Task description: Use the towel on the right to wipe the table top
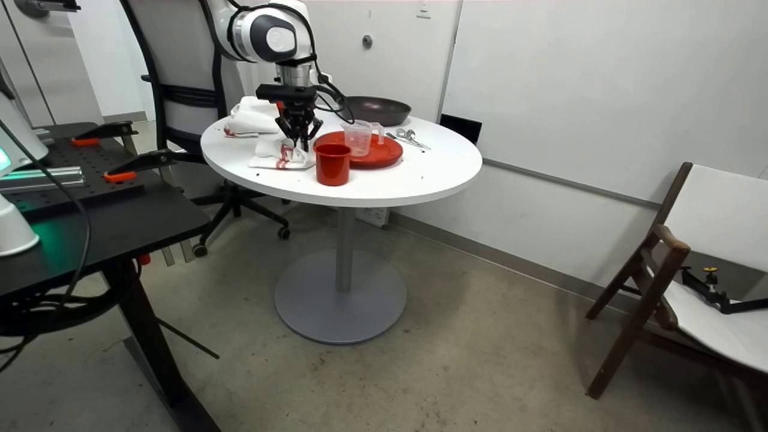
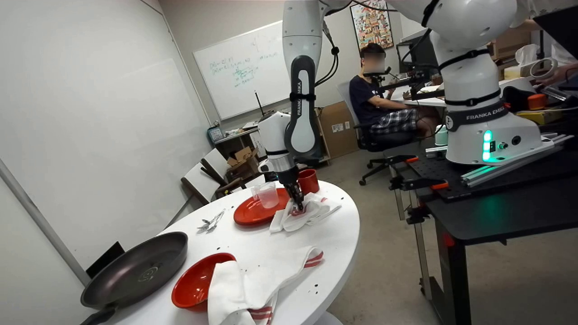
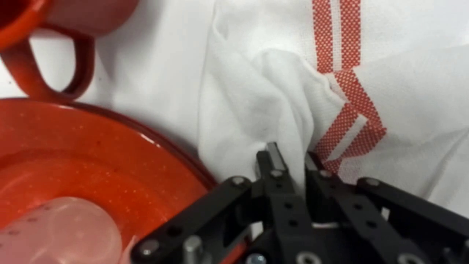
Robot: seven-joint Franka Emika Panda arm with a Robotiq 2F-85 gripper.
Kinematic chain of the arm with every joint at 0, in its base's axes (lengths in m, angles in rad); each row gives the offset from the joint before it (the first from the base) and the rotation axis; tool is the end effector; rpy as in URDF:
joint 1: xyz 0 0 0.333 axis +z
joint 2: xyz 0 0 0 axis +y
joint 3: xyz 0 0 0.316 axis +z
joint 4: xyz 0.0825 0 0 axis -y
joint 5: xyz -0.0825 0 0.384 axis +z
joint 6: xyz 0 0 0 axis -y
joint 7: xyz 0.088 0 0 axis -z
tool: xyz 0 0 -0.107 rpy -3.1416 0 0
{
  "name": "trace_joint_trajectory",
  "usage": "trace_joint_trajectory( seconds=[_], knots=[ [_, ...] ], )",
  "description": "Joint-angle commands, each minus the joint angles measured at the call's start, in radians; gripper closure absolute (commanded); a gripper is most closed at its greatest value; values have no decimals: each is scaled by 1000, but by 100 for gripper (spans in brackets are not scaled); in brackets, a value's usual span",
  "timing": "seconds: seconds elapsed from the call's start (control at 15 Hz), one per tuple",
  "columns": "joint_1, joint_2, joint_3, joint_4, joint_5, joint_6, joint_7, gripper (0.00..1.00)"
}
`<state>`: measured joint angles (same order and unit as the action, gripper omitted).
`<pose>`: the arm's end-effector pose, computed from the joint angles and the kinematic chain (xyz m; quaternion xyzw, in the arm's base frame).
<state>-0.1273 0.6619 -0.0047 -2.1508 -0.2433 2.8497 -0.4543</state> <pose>0.5487 -0.0600 0.0906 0.9608 0.2738 0.0063 0.0421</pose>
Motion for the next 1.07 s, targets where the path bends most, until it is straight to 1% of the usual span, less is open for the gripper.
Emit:
trace_joint_trajectory(
  seconds=[0.0,0.13,0.2,0.4,0.73,0.87,1.0],
  knots=[
    [15,-50,-27,-73,-30,14,38,97],
    [12,-57,-24,-88,-29,14,40,97],
    [2,-59,-11,-93,-20,15,38,97],
    [-38,-62,59,-99,19,23,11,97],
    [-62,-59,183,-93,50,53,-10,97],
    [-65,-55,213,-90,56,55,-11,97],
    [-63,-63,225,-95,56,49,-9,97]
  ],
)
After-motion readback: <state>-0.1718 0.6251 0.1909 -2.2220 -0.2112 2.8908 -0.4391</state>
